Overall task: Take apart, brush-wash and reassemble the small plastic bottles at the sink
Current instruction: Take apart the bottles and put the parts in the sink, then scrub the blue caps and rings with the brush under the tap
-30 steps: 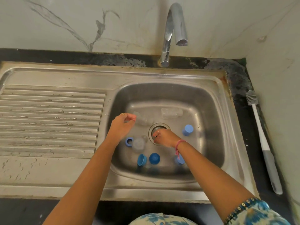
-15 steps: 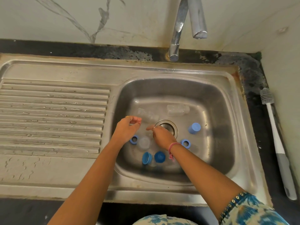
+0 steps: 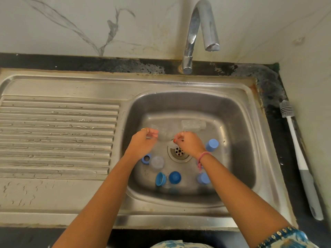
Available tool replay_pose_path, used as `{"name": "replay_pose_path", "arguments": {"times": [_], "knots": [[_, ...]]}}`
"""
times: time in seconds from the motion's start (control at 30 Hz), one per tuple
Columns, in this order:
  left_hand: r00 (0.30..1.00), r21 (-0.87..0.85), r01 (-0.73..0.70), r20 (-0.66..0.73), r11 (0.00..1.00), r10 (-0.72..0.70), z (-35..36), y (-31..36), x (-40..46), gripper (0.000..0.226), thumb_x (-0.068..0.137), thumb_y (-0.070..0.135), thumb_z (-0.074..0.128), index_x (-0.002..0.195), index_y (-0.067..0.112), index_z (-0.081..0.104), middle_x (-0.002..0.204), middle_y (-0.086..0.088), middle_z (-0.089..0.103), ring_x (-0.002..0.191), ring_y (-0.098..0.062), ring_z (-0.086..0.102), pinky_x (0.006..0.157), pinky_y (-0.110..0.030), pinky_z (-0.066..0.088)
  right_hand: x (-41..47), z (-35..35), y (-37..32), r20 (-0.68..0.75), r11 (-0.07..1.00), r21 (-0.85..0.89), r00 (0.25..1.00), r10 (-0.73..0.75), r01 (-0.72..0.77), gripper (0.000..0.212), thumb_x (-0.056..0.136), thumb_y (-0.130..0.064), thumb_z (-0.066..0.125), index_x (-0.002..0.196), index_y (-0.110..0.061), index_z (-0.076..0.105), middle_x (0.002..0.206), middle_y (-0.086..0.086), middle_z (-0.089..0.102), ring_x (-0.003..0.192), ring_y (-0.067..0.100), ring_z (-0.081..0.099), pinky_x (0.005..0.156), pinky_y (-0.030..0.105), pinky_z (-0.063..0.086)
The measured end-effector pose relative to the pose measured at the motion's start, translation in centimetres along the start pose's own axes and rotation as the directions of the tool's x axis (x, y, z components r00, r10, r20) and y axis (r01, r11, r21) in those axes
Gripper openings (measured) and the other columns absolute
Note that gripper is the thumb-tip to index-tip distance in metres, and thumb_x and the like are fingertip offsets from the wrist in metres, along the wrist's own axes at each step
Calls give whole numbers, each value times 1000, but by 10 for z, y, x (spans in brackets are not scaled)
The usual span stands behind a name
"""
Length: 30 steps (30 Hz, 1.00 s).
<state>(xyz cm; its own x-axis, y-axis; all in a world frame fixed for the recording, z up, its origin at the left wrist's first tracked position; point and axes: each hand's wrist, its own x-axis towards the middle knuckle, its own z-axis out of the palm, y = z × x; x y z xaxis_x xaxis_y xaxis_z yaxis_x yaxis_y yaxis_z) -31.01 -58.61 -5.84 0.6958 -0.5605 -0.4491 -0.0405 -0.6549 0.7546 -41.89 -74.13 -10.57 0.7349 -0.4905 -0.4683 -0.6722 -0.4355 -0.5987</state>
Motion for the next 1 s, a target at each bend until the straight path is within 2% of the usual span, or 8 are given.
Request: {"name": "replay_pose_path", "arguments": {"times": [0.2,0.4,0.5,0.57,0.67,0.8,0.93,1.0], "knots": [[974,37,-114,199,993,105,23,36,-12,77,90,32,67,150,11,25,143,-2,44,127,-17,47,95,-22,37,-21,-66,-34,20,975,147,985,-174,169,20,87,-22,68,107,-16,73,93,-8,68,87,4,60,81,19,44],[971,150,-174,190,973,145,29,64,-12,65,99,21,53,152,4,19,151,-10,39,134,-24,43,107,-30,35,-40,-87,-38,-18,924,296,968,-249,244,35,88,-17,68,122,-23,63,99,-4,71,93,8,66,90,26,50],[983,129,-174,84,976,164,28,81,-9,46,97,14,49,142,4,40,122,-12,60,115,-24,57,93,-29,42,-46,-92,-33,-106,890,389,971,-213,237,41,89,-12,65,128,-21,58,103,-3,71,99,18,67,93,30,50],[978,146,-210,24,967,209,25,98,-5,43,95,16,52,138,9,46,120,-9,59,113,-21,57,89,-25,40,-50,-98,-29,-177,877,422,970,-169,230,32,90,-11,64,120,-22,62,101,-1,71,96,20,67,84,26,50],[969,160,-245,32,956,243,19,127,8,56,95,21,55,147,22,34,129,-10,56,112,-24,59,94,-28,41,-54,-106,-23,-208,867,453,970,-123,207,23,90,-10,62,108,-23,66,102,4,71,83,13,67,70,14,45],[945,283,-327,86,902,316,22,161,36,67,98,24,47,155,28,12,89,-10,67,80,-27,67,83,-31,48,-53,-115,-20,-210,859,471,971,-112,201,19,91,-8,60,104,-21,67,102,8,70,77,12,64,62,8,43],[955,398,-297,129,868,267,22,184,65,70,100,29,43,155,31,0,135,-17,56,59,-24,65,77,-31,52,-47,-120,-16,-198,857,485,977,-84,172,19,91,-10,61,101,-25,67,100,4,71,76,9,64,65,14,43],[965,433,-263,135,862,227,21,187,77,71,100,31,42,154,34,-3,139,-18,52,52,-21,63,75,-29,53,-43,-123,-13,-192,856,492,979,-69,157,19,91,-11,61,100,-26,67,99,5,72,77,8,65,67,17,43]]}}
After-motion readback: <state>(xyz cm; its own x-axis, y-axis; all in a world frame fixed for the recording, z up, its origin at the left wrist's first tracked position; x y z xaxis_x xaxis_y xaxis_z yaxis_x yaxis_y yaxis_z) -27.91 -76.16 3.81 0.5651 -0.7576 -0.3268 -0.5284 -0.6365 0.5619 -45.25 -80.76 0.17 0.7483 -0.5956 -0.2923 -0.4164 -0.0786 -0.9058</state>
